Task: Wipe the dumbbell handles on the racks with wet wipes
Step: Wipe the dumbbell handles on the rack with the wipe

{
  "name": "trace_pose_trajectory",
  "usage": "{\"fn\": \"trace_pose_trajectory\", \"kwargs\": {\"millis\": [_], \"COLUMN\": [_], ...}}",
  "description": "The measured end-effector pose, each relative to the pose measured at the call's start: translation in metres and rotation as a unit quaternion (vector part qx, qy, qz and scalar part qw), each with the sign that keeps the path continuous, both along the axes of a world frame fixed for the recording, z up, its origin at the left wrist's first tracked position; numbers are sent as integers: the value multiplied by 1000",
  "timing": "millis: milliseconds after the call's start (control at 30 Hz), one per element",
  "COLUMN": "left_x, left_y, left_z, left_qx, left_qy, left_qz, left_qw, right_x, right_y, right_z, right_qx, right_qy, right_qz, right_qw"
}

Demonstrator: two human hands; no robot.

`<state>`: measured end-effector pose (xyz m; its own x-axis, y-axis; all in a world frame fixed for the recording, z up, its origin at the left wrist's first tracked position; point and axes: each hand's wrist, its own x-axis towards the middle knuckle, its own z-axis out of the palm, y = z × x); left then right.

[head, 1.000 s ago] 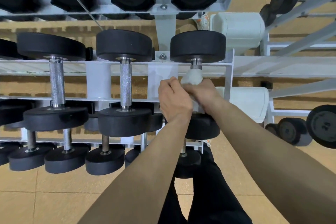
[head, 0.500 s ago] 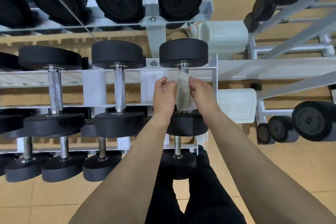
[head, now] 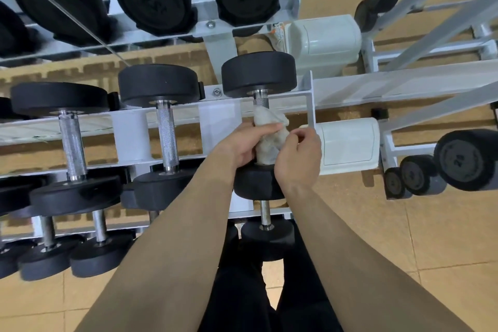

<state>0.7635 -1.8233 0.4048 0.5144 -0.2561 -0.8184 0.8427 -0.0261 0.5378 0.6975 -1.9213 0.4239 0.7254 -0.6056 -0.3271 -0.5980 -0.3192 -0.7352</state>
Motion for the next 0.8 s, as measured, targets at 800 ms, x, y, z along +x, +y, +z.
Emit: {"fn": "trace_pose_trajectory", "kwargs": {"millis": [800], "left_x": [1], "left_y": [-23], "left_z": [-10], "left_qx": [113], "left_qy": [61], "left_qz": [-4], "left_qw": [992], "right_x": [1], "right_y": [-3], "right_z": [0], "right_qx": [25], "right_qy": [-8], "right_qz": [-12], "right_qw": [1000]}}
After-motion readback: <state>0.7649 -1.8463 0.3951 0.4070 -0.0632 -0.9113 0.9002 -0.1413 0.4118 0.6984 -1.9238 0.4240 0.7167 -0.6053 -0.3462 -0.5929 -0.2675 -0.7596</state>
